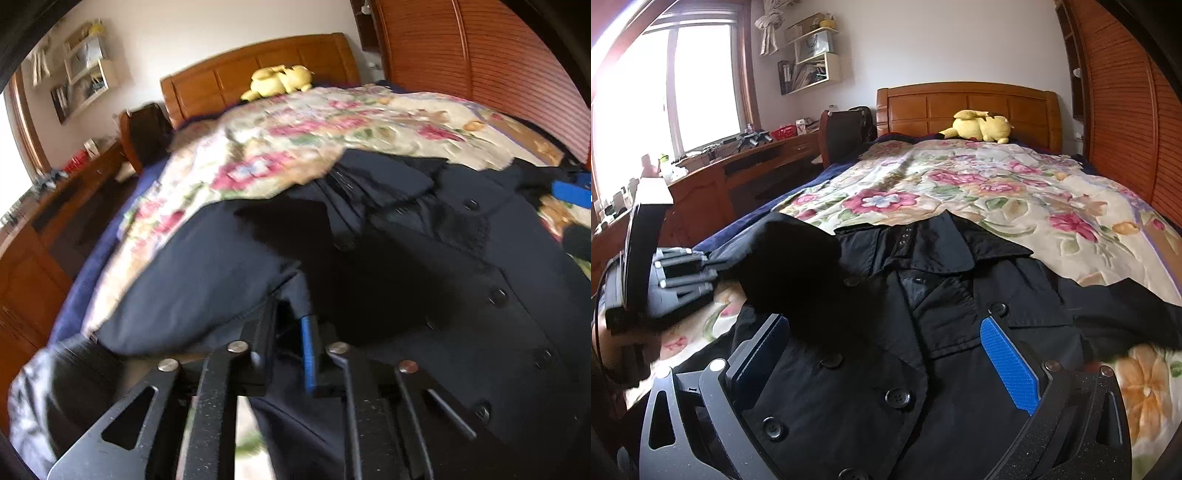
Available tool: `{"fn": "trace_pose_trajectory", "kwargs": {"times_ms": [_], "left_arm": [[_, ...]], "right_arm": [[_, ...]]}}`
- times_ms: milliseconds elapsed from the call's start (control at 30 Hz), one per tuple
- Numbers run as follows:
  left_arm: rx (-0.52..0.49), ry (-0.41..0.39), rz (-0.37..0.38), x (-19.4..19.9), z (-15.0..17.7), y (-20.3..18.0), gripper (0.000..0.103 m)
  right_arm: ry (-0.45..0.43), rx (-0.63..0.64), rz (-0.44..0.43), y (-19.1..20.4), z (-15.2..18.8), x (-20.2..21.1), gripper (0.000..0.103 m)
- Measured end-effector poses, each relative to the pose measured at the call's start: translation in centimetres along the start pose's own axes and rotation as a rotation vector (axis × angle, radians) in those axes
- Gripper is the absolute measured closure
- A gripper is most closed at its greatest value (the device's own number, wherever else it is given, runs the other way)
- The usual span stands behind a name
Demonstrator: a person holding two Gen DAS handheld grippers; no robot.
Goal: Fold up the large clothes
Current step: 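Lift the grasped side panel with the left tool and fold it over the coat's front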
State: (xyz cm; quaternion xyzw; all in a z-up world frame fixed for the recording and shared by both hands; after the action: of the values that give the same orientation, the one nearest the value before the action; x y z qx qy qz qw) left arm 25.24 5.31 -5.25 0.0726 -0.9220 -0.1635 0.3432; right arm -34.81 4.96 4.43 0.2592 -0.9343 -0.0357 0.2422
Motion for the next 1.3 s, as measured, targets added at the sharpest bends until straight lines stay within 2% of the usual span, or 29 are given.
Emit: {"fn": "trace_pose_trajectory", "kwargs": {"times_ms": [33, 67, 167, 233, 300, 433, 533, 667, 833, 1133, 1233, 1267, 1300], "left_arm": [[0.010, 0.011, 0.021, 0.1, 0.7, -0.2, 0.076], [0.019, 0.021, 0.047, 0.2, 1.6, -0.4, 0.067], [0.018, 0.033, 0.055, 0.6, 3.2, -0.5, 0.061], [0.020, 0.030, 0.046, 1.2, 3.9, 0.1, 0.051], [0.038, 0.017, 0.035, 1.8, 4.2, 1.0, 0.033], [0.070, -0.007, -0.004, 2.5, 4.2, 3.8, 0.025], [0.099, 0.007, -0.046, 1.3, 4.4, 6.0, 0.025], [0.096, 0.066, -0.112, -2.1, 5.2, 8.1, 0.025], [0.105, 0.148, -0.118, -6.0, 6.4, 9.1, 0.025], [-0.053, 0.140, -0.247, -9.9, 5.4, 9.0, 0.025], [-0.097, 0.166, -0.226, -10.9, 5.6, 8.4, 0.041], [-0.096, 0.170, -0.217, -10.9, 5.6, 8.4, 0.051], [-0.091, 0.171, -0.206, -10.8, 5.6, 8.4, 0.071]], "right_arm": [[0.003, 0.003, -0.004, 0.2, 0.0, 0.1, 0.000], [0.006, 0.008, -0.007, 0.4, 0.1, 0.0, 0.000], [0.016, 0.027, -0.008, 0.8, 0.2, -0.2, 0.000], [0.021, 0.034, -0.007, 0.9, 0.2, -0.2, 0.000], [0.024, 0.036, -0.009, 0.9, 0.2, -0.3, 0.000], [0.028, 0.037, -0.010, 0.8, 0.1, -0.5, 0.000], [0.030, 0.041, -0.009, 0.9, 0.1, -0.4, 0.000], [0.032, 0.044, -0.008, 1.0, 0.3, -0.5, 0.000], [0.035, 0.047, -0.009, 1.1, 0.3, -0.5, 0.000], [0.058, 0.055, -0.011, 1.1, 0.6, -1.2, 0.000], [0.062, 0.058, -0.004, 0.9, 0.7, -1.1, 0.000], [0.062, 0.055, -0.004, 0.8, 0.6, -1.1, 0.000], [0.063, 0.051, -0.004, 0.7, 0.6, -1.2, 0.000]]}}
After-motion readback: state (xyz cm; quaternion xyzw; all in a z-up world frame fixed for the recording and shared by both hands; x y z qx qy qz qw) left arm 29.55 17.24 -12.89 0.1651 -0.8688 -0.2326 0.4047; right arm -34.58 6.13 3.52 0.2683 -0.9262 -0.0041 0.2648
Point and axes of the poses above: each gripper's, at about its wrist camera, not at the fingertips, and x roughly against the way its jaws point, y to its left, z to its underside, the point moved 8 cm from there along -x, roughly the way its jaws point, and after that the axes turned 15 degrees about -z, right-handed, at the moved point
